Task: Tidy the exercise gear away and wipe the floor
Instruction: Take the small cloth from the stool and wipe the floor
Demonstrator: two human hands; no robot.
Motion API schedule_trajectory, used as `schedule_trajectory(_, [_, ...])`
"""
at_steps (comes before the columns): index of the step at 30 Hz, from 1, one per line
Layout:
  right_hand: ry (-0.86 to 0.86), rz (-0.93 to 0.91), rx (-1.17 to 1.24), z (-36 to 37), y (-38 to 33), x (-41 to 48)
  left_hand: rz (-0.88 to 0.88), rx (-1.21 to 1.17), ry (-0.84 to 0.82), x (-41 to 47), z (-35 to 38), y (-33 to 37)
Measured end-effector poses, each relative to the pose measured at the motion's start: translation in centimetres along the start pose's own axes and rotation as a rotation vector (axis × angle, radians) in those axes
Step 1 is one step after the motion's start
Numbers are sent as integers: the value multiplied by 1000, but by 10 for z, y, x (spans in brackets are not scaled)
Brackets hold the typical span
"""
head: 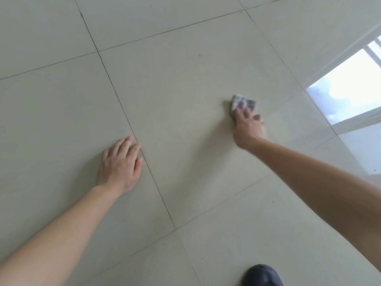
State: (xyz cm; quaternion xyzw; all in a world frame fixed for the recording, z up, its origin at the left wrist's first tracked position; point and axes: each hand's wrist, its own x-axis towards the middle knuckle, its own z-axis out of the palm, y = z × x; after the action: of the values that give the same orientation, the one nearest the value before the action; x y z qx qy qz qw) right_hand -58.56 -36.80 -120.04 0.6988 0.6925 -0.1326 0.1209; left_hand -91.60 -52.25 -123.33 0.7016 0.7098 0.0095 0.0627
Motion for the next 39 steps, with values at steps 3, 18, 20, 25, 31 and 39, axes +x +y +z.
schedule_trajectory(3, [9, -362, -31, 27, -39, -53, -62, -46, 108, 5, 4, 10])
schedule_trajectory(18, [35, 258, 66, 3, 111, -13, -39, -132, 219, -5, 22, 6])
schedule_trajectory(20, [76, 139, 72, 11, 73, -29, -6, -128, 216, -14, 20, 2])
schedule_trajectory(25, [114, -501, 24, 64, -51, -127, -180, -159, 169, -67, 16, 1])
schedule_trajectory(31, [-77, -857, 42, 76, -102, -227, -201, -149, -52, -152, -20, 9])
schedule_trajectory(39, [18, -449, 175, -197, -116, -252, -216, -284, -10, -145, -289, 10])
